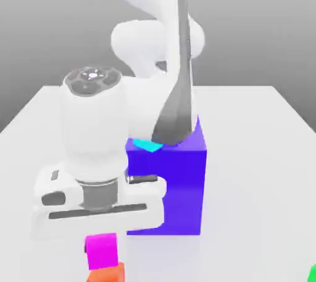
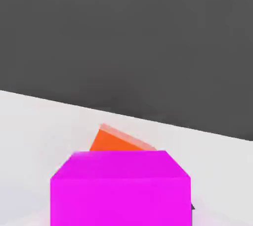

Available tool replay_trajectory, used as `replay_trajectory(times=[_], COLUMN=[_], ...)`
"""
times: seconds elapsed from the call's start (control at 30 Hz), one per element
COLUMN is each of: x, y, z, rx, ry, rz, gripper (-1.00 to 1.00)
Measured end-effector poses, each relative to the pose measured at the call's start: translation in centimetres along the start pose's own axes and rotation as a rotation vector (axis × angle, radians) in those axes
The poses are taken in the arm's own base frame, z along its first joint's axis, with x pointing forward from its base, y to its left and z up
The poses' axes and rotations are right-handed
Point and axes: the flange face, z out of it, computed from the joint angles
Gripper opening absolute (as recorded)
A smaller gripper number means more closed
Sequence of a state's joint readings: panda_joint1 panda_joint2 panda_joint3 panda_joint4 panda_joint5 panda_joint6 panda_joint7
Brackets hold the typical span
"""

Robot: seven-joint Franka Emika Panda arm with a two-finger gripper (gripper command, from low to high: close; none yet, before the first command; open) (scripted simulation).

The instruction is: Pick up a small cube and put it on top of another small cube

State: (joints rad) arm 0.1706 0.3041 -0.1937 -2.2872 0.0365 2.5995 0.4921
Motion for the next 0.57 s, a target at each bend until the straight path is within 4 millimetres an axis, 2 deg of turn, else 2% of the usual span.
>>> replay_trajectory(times=[0.17,0.33,0.37,0.4,0.43,0.47,0.57], x=[-5.4,-13.4,-15.2,-17.1,-18.1,-18.7,-18.7], y=[-11.3,-21.0,-22.9,-24.7,-25.7,-26.1,-26.1], z=[-0.9,-2.0,-1.6,-0.2,1.3,2.4,2.4], rx=[0.013,0.027,0.029,0.03,0.031,0.031,0.031], ry=[-0.014,-0.027,-0.028,-0.029,-0.029,-0.029,-0.029], rz=[-0.066,-0.152,-0.176,-0.201,-0.213,-0.22,-0.22], gripper=[-1.0,-1.0,-1.0,-1.0,-1.0,1.0,1.0])
